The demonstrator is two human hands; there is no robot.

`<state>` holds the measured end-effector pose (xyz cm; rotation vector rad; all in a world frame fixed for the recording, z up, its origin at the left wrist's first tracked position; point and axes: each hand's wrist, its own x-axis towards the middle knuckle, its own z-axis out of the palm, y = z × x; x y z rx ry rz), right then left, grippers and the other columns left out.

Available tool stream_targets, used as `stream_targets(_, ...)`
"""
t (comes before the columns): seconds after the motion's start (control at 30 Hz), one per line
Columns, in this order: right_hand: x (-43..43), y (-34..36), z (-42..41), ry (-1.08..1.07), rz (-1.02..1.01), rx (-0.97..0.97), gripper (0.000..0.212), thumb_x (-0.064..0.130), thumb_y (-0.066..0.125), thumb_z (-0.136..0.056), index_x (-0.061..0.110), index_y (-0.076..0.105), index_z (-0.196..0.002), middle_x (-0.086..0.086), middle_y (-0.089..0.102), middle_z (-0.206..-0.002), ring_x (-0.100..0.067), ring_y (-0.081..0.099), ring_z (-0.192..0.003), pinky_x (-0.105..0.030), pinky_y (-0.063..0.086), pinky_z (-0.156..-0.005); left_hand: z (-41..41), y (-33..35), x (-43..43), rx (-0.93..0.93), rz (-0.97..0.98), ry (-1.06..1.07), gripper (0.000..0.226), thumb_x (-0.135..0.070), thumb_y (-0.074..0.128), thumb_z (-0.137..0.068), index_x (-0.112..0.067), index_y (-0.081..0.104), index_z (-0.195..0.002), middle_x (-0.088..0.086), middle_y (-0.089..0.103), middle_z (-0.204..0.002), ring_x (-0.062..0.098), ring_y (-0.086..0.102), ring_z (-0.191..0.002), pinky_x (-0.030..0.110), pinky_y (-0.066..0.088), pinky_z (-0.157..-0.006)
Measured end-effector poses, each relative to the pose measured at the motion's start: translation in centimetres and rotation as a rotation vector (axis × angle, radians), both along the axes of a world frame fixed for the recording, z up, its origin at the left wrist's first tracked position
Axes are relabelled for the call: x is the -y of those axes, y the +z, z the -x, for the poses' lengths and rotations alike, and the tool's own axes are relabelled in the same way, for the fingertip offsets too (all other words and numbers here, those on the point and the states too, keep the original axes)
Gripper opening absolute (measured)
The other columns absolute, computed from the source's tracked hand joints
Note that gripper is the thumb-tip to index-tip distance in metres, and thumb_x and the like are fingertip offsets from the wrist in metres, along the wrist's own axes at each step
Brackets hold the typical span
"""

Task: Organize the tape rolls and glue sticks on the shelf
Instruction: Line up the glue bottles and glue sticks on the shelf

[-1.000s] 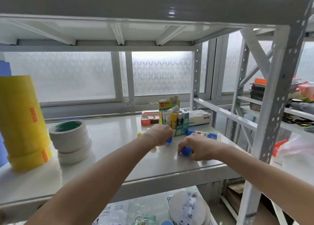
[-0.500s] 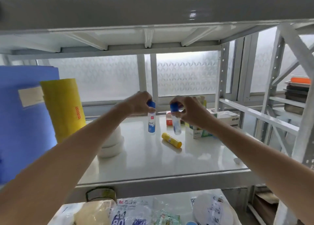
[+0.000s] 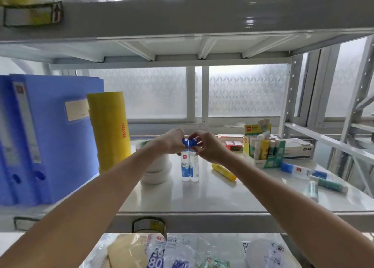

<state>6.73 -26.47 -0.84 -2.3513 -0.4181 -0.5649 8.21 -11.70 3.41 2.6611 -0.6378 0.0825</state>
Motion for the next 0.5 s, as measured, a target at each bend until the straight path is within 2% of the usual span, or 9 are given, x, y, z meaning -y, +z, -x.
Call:
stream_targets(0.13, 0.8, -0.3, 0.4, 0.003, -0.03, -0.013, 0.033, 0.007, 0.065, -0.087, 0.003, 0.057, -0.119, -0.012, 0.067, -0.112, -0.024, 0.066, -0.1, -0.041, 0.06, -0.076, 0.2, 0.1, 0.7, -0.039, -0.002, -0.019, 0.013, -0.014, 0.06, -0.093, -0.004, 0.054, -0.097, 0.013, 0.064, -0.097, 0.019, 0.066, -0.081, 0.032, 0.056, -0.08)
stream_targets(0.27, 1.3, -0.5, 0.8, 0.02, -0.01, -0.04, 0.043, 0.009, 0.067, -0.087, 0.003, 0.051, -0.127, -0.013, 0.066, -0.117, -0.024, 0.066, -0.105, -0.023, 0.056, -0.071, 0.7, 0.4, 1.3, -0.048, -0.073, -0.011, 0.015, -0.013, 0.061, -0.092, -0.008, 0.049, -0.1, 0.007, 0.059, -0.094, 0.015, 0.059, -0.08, 0.018, 0.046, -0.061)
stream_targets(0.33, 1.4, -0.7, 0.9, 0.033, 0.014, -0.074, 0.045, 0.009, 0.068, -0.087, 0.004, 0.05, -0.128, -0.013, 0.067, -0.117, -0.024, 0.066, -0.105, -0.024, 0.054, -0.077, 0.9, 0.5, 1.5, -0.018, -0.129, -0.003, 0.018, -0.016, 0.062, -0.091, -0.01, 0.048, -0.101, 0.006, 0.058, -0.094, 0.015, 0.055, -0.082, 0.019, 0.042, -0.062)
stream_targets(0.43, 1.6, -0.8, 1.0, 0.046, 0.029, -0.117, 0.048, 0.009, 0.069, -0.086, 0.005, 0.049, -0.129, -0.013, 0.067, -0.117, -0.024, 0.066, -0.106, -0.031, 0.054, -0.085, 0.9, 0.7, 1.5, 0.035, -0.195, 0.039, 0.02, -0.021, 0.061, -0.09, -0.012, 0.049, -0.103, 0.005, 0.056, -0.097, 0.016, 0.05, -0.087, 0.026, 0.039, -0.07)
stream_targets(0.5, 2.0, -0.7, 1.3, 0.054, 0.029, -0.141, 0.05, 0.011, 0.069, -0.086, 0.006, 0.048, -0.13, -0.011, 0.067, -0.119, -0.023, 0.065, -0.108, -0.029, 0.053, -0.087, 1.0, 0.9, 1.5, 0.043, -0.225, 0.062, 0.024, -0.023, 0.062, -0.09, -0.009, 0.053, -0.108, 0.006, 0.057, -0.099, 0.017, 0.05, -0.086, 0.027, 0.039, -0.072)
